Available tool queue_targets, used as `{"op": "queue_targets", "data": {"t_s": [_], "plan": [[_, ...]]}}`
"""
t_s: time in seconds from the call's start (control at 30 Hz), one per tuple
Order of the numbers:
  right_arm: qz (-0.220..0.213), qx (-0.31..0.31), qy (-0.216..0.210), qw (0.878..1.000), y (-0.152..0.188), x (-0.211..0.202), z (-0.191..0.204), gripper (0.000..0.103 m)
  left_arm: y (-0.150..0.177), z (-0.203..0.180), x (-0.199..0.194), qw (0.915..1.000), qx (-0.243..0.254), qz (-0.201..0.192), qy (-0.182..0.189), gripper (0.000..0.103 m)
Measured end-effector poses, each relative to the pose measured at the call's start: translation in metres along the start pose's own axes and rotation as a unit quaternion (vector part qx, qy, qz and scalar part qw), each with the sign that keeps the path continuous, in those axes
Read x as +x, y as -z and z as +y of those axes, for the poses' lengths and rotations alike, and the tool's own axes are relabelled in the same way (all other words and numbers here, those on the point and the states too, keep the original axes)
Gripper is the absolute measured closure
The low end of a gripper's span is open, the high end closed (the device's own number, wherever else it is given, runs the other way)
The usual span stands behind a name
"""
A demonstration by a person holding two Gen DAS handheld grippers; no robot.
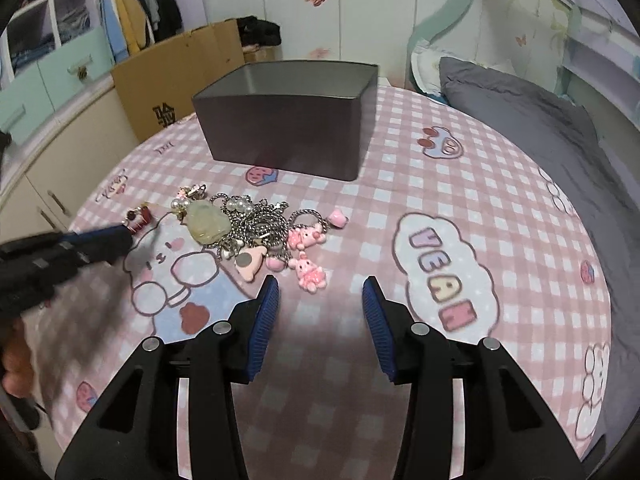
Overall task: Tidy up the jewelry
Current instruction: 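Move both tools back over the jewelry pile, then grasp the red bead bracelet with the left tool while the right tool grasps the pink bunny charm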
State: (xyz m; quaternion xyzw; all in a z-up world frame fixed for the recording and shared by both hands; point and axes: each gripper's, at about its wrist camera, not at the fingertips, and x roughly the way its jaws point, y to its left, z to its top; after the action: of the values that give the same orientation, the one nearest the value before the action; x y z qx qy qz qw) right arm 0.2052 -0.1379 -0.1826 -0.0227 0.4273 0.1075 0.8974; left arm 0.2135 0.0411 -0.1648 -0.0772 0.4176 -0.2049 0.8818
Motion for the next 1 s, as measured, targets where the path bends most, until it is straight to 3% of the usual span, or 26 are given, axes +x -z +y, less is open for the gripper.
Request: {"op": "queue_targets", "data": {"t_s": [0.13,0.27,0.47,0.67,0.83,1.0], "plan": [[0.007,-0.019,0.011,1.0,-0.006,0.011,0.005,0.062,-0.007,-0.001,-0.01,0.9998,-0.001,-0.016,0.006,0.095],[0.008,-0.027,0.011,1.0,-0.007,0.012,0.008,0.089,-0.011,-0.002,-0.014,0.9997,0.002,-0.023,0.013,0.095],[0.006,-0.012,-0.013,1.0,-0.004,0.0,0.003,0.089,-0.023,-0.012,-0.025,0.9986,0.013,-0.037,0.036,0.095],[-0.04,0.008,-0.043,0.998,-0.02,-0.04,-0.006,0.089,-0.045,-0.03,-0.041,0.9948,0.028,-0.059,0.078,0.095],[-0.077,0.017,-0.06,0.995,-0.046,-0.061,-0.012,0.089,-0.07,-0.047,-0.048,0.9918,0.053,-0.079,0.086,0.095],[-0.103,0.021,-0.069,0.992,-0.079,-0.064,-0.018,0.089,-0.102,-0.059,-0.039,0.9907,0.077,-0.091,0.065,0.095]]}}
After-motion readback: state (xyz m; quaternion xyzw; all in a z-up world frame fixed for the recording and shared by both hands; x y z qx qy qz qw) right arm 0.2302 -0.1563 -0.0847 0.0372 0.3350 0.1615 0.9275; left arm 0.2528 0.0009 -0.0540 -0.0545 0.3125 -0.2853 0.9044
